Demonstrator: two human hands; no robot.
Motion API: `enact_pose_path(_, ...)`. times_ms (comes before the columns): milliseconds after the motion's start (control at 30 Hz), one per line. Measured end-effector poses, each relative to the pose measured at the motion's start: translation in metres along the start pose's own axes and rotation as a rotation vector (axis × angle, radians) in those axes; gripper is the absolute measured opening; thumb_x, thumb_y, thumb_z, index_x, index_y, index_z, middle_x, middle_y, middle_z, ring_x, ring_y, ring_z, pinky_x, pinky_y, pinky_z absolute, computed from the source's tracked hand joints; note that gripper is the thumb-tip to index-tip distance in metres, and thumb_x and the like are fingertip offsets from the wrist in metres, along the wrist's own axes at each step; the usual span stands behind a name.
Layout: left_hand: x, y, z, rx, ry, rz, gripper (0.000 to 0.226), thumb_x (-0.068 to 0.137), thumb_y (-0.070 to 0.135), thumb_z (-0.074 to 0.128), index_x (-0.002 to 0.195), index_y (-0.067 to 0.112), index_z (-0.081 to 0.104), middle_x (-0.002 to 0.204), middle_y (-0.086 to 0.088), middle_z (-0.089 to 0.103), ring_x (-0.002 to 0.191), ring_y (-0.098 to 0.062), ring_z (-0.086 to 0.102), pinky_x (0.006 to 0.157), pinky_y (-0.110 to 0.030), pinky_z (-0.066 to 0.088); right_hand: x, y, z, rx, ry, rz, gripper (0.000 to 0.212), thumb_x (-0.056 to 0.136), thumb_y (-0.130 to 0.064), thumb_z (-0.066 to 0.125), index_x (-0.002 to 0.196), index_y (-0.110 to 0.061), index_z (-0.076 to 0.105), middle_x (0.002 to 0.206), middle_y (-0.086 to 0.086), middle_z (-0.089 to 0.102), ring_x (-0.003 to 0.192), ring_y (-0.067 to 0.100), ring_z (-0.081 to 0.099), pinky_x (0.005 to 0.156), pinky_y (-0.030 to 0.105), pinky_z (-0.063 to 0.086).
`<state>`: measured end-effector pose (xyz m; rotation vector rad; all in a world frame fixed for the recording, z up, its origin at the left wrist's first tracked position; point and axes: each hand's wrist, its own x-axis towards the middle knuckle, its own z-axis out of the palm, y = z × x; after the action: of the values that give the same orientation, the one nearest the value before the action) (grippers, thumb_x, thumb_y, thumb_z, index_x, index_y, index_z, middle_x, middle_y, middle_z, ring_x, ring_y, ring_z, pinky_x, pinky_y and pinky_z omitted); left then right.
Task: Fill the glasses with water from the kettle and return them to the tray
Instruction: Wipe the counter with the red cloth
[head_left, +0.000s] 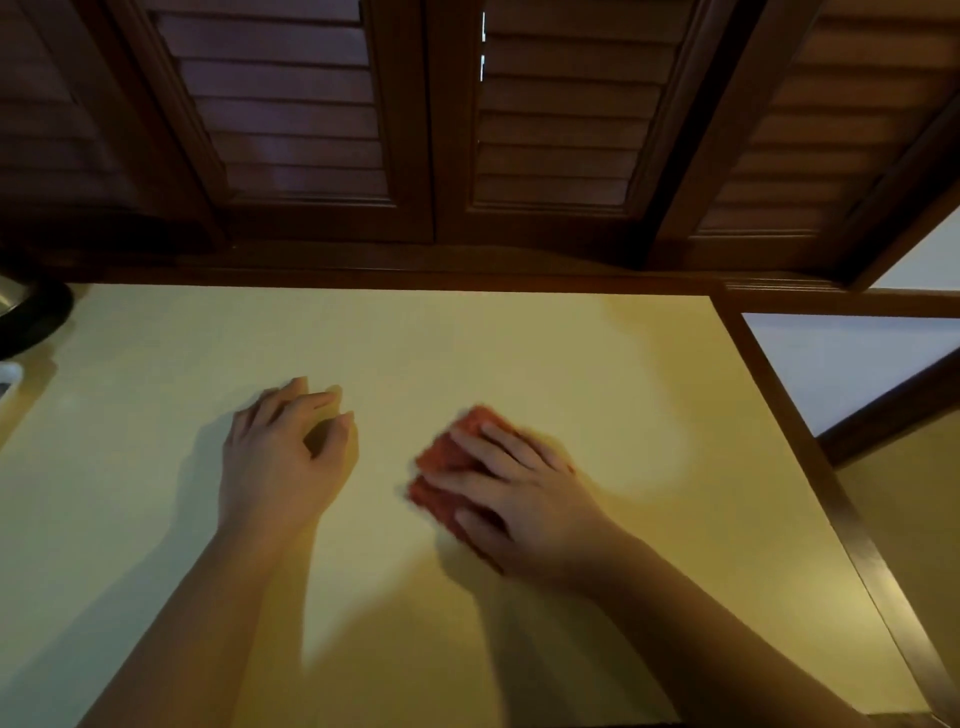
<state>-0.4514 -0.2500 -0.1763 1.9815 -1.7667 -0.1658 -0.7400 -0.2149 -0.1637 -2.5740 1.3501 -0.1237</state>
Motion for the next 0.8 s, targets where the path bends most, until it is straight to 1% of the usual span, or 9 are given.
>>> enact_pose_path(100, -0.001, 0.0, 0.0, -0.006, 0.0, 0.004, 0.041, 0.099, 0.051, 0.054, 0.133, 0.034, 0.069, 0.152, 0.003, 0.057, 0.142, -0.027, 0.046, 0.114, -0.056, 0.042, -0.045, 0.064, -0.01, -0.014, 0.034, -0.001, 0.049, 0.106, -0.064, 0.032, 0.15, -0.051, 0.049, 0.171, -0.008, 0.034, 0.161, 0.018, 0.024, 0.128, 0.044, 0.023)
enact_pose_path(200, -0.001, -0.001, 0.002, 0.012, -0.008, -0.008, 0.038, 0.1, 0.05, 0.056, 0.133, 0.036, 0.068, 0.153, 0.004, 0.056, 0.142, -0.027, 0.046, 0.114, -0.056, 0.042, -0.048, 0.145, -0.027, -0.078, 0.03, 0.212, 0.051, 0.106, -0.054, 0.039, 0.153, -0.036, 0.044, 0.167, 0.003, 0.039, 0.157, 0.03, 0.032, 0.115, 0.063, 0.041)
enact_pose_path(267, 0.0, 0.0, 0.003, 0.021, -0.008, -0.018, 0.037, 0.101, 0.05, 0.057, 0.133, 0.035, 0.068, 0.152, 0.004, 0.056, 0.141, -0.028, 0.046, 0.113, -0.056, 0.042, -0.026, 0.185, -0.04, -0.122, 0.009, 0.318, 0.056, 0.103, -0.051, 0.042, 0.157, -0.037, 0.034, 0.17, 0.002, 0.03, 0.159, 0.033, 0.024, 0.117, 0.066, 0.036)
enact_pose_path(367, 0.001, -0.001, 0.004, 0.027, 0.005, -0.024, 0.037, 0.1, 0.05, 0.057, 0.131, 0.035, 0.069, 0.151, 0.004, 0.057, 0.14, -0.028, 0.047, 0.111, -0.056, 0.043, 0.027, 0.207, -0.051, -0.028, 0.083, 0.584, 0.056, 0.109, -0.054, 0.032, 0.162, -0.049, 0.016, 0.175, 0.0, 0.018, 0.161, 0.034, 0.012, 0.126, 0.063, 0.02)
enact_pose_path(433, 0.001, -0.001, 0.004, 0.024, 0.001, -0.018, 0.04, 0.099, 0.053, 0.055, 0.131, 0.035, 0.069, 0.15, 0.005, 0.058, 0.139, -0.027, 0.048, 0.111, -0.056, 0.044, 0.063, 0.188, -0.048, 0.011, 0.107, 0.691, 0.054, 0.11, -0.055, 0.028, 0.163, -0.049, 0.016, 0.176, 0.001, 0.016, 0.162, 0.036, 0.006, 0.128, 0.064, 0.013)
enact_pose_path(500, 0.002, -0.001, 0.003, 0.009, 0.0, -0.012, 0.039, 0.099, 0.052, 0.056, 0.131, 0.035, 0.07, 0.15, 0.004, 0.058, 0.138, -0.028, 0.048, 0.111, -0.056, 0.044, 0.087, 0.148, -0.04, 0.039, 0.12, 0.701, 0.054, 0.109, -0.055, 0.024, 0.162, -0.05, 0.018, 0.176, 0.0, 0.016, 0.163, 0.035, 0.002, 0.129, 0.063, 0.009)
enact_pose_path(600, 0.001, 0.001, 0.003, 0.0, 0.012, -0.024, 0.036, 0.1, 0.049, 0.06, 0.13, 0.033, 0.071, 0.151, 0.002, 0.058, 0.138, -0.031, 0.048, 0.111, -0.056, 0.043, 0.087, 0.067, -0.018, 0.046, 0.093, 0.56, 0.053, 0.109, -0.055, 0.019, 0.162, -0.052, 0.017, 0.177, -0.003, 0.014, 0.164, 0.03, -0.002, 0.129, 0.062, 0.004)
enact_pose_path(700, 0.002, -0.001, 0.002, 0.001, 0.005, -0.024, 0.042, 0.099, 0.055, 0.052, 0.129, 0.033, 0.071, 0.151, 0.002, 0.058, 0.139, -0.032, 0.047, 0.111, -0.057, 0.042, 0.04, -0.012, 0.003, 0.034, 0.086, 0.371, 0.051, 0.109, -0.055, 0.02, 0.16, -0.052, 0.024, 0.176, -0.008, 0.016, 0.165, 0.025, 0.0, 0.13, 0.059, 0.003)
enact_pose_path(800, 0.002, -0.001, 0.0, -0.011, -0.014, -0.008, 0.051, 0.097, 0.061, 0.044, 0.13, 0.032, 0.071, 0.151, 0.0, 0.058, 0.14, -0.031, 0.045, 0.112, -0.055, 0.04, -0.027, -0.043, 0.01, 0.056, 0.057, 0.243, 0.046, 0.109, -0.055, 0.027, 0.154, -0.057, 0.033, 0.174, -0.016, 0.019, 0.164, 0.017, 0.004, 0.132, 0.051, 0.004)
